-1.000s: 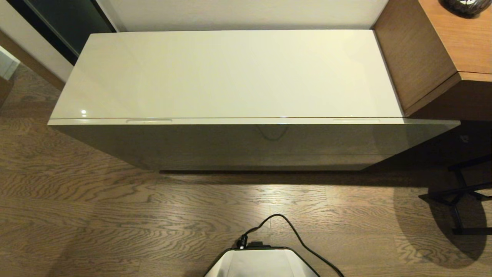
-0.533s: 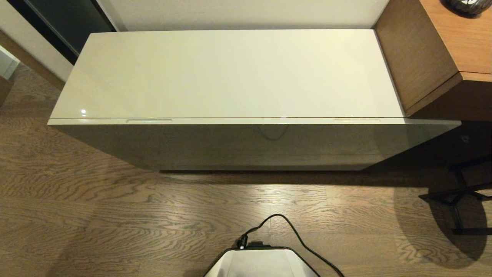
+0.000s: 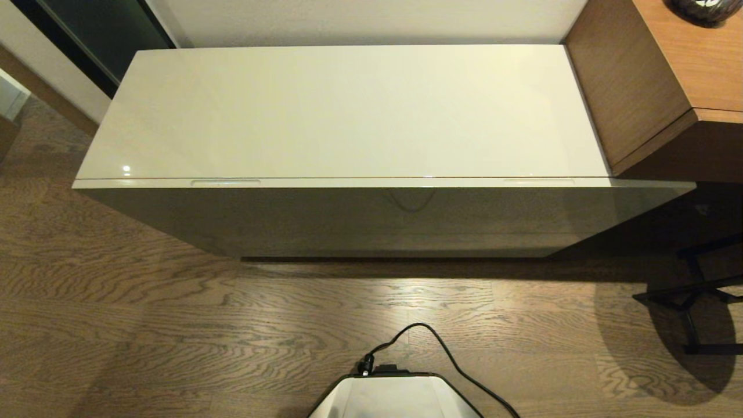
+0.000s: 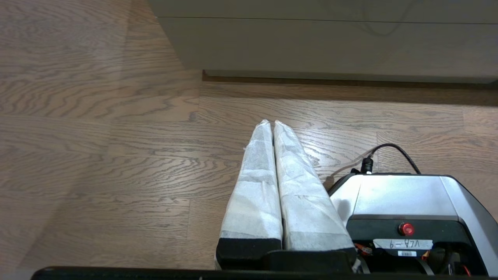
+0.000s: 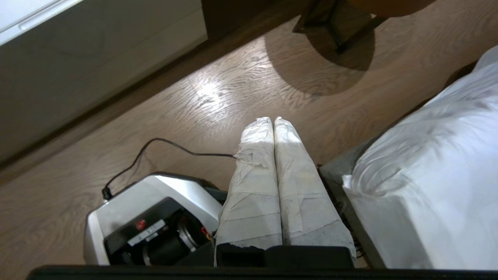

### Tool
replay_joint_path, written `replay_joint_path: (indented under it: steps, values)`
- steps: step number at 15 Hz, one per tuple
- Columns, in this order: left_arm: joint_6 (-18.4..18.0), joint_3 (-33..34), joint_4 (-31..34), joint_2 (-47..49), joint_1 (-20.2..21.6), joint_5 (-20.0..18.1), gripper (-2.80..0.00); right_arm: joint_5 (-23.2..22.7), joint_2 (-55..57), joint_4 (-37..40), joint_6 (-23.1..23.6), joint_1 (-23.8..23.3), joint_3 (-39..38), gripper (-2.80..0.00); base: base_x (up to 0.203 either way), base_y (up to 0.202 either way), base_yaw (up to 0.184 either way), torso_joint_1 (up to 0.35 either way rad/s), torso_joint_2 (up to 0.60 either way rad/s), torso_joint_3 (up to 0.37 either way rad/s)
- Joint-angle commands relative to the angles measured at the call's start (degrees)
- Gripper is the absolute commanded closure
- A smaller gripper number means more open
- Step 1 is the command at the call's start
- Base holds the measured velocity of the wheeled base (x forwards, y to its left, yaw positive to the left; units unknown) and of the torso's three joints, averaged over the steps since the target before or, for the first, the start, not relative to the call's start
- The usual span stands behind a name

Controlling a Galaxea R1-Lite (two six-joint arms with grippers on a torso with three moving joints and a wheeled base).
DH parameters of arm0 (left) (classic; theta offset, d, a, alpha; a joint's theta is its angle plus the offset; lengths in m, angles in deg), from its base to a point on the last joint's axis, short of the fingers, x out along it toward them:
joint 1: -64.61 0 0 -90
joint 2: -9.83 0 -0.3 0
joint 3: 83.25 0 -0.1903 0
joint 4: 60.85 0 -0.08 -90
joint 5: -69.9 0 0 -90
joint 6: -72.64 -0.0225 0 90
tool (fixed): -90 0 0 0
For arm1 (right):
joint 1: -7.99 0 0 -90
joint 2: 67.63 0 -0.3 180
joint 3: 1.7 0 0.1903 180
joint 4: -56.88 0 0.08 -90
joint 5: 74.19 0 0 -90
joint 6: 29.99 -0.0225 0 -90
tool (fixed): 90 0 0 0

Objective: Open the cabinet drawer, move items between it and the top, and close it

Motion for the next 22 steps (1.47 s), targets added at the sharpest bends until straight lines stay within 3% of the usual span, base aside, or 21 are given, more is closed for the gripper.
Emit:
replay_joint_path:
  steps: [1, 2, 4, 6, 8, 10, 11, 12, 15, 17, 19, 21, 22]
  values:
    - [0.0, 0.0, 0.0, 0.0, 0.0, 0.0, 0.00, 0.6, -4.3, 0.0, 0.4, 4.7, -3.4, 0.00, 0.000, 0.000, 0.000, 0.000, 0.00, 0.000]
    - [0.0, 0.0, 0.0, 0.0, 0.0, 0.0, 0.00, 1.0, -8.3, -0.2, 0.9, 5.6, -7.9, 0.00, 0.000, 0.000, 0.000, 0.000, 0.00, 0.000]
    - [0.0, 0.0, 0.0, 0.0, 0.0, 0.0, 0.00, 2.6, -11.6, 3.0, -2.9, 5.2, -16.0, 0.00, 0.000, 0.000, 0.000, 0.000, 0.00, 0.000]
    - [0.0, 0.0, 0.0, 0.0, 0.0, 0.0, 0.00, 2.3, -13.4, 4.6, -3.2, 1.3, -16.5, 0.00, 0.000, 0.000, 0.000, 0.000, 0.00, 0.000]
    - [0.0, 0.0, 0.0, 0.0, 0.0, 0.0, 0.00, -0.4, -22.2, 2.7, 5.0, 0.9, -20.2, 0.00, 0.000, 0.000, 0.000, 0.000, 0.00, 0.000]
    - [0.0, 0.0, 0.0, 0.0, 0.0, 0.0, 0.00, -2.6, -30.0, 3.8, 9.9, 0.7, -22.3, 0.00, 0.000, 0.000, 0.000, 0.000, 0.00, 0.000]
    - [0.0, 0.0, 0.0, 0.0, 0.1, 0.0, 0.00, -5.1, -31.2, 4.6, 11.7, 0.6, -22.8, 0.00, 0.000, 0.000, 0.000, 0.000, 0.00, 0.000]
    - [0.0, 0.0, 0.0, 0.0, 0.1, 0.0, 0.00, -10.9, -30.8, 3.0, 12.9, 0.5, -23.7, 0.00, 0.000, 0.000, 0.000, 0.000, 0.00, 0.000]
    - [0.0, 0.0, 0.0, 0.0, 0.1, 0.0, 0.00, -21.2, -30.4, -12.3, 13.7, 0.5, -31.7, 0.00, 0.000, 0.000, 0.000, 0.000, 0.00, 0.000]
    - [0.0, 0.0, 0.0, 0.0, 0.0, 0.0, 0.00, -21.2, -30.3, -21.8, 13.7, 0.4, -34.3, 0.00, 0.000, 0.000, 0.000, 0.000, 0.00, 0.000]
    - [0.0, 0.0, 0.0, 0.0, 0.0, 0.0, 0.00, -20.1, -30.3, -24.2, 13.6, 0.4, -32.6, 0.00, 0.000, 0.000, 0.000, 0.000, 0.00, 0.000]
    - [0.0, 0.0, 0.0, 0.0, 0.0, 0.0, 0.00, -12.4, -30.3, -26.5, 14.8, 0.4, -30.1, 0.00, 0.000, 0.000, 0.000, 0.000, 0.00, 0.000]
    - [0.0, 0.0, 0.0, 0.0, 0.0, 0.0, 0.00, -11.0, -30.3, -28.0, 17.2, 0.4, -30.8, 0.00, 0.000, 0.000, 0.000, 0.000, 0.00, 0.000]
